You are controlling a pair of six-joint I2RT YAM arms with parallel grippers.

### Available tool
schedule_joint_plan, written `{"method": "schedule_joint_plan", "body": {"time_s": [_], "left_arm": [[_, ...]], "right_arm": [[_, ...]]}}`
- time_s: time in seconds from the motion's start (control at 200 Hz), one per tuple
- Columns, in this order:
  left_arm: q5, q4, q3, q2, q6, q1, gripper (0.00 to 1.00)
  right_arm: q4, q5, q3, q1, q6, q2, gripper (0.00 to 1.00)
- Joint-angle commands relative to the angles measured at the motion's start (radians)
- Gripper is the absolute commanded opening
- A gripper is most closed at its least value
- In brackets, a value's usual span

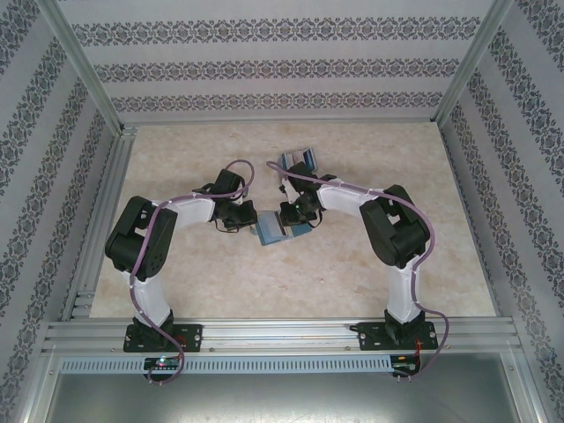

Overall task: Put the credit cards into the card holder
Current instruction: Insert the credit card into the card slot.

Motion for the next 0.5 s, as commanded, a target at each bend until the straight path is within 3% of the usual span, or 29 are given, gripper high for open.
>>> {"method": "schedule_joint_plan", "body": {"time_s": [0.0,0.235,0.495], "left_arm": [[0.045,-0.041,0.046,-0.029,0.000,-0.015,0.14],[0.011,-0.153,0.110,-0.139,0.029,-0.015,0.30],[0.086,-0.253,0.091,-0.182,-0.021,-0.017,0.40]], "right_arm": [[0.007,-0.034,-0.038,0.010,0.014,-0.006,0.12],[0.034,-0.039,-0.055,0.004,0.028,0.011,0.12],[0.050,-0.042,-0.069,-0.004,0.045,0.014,0.12]]}}
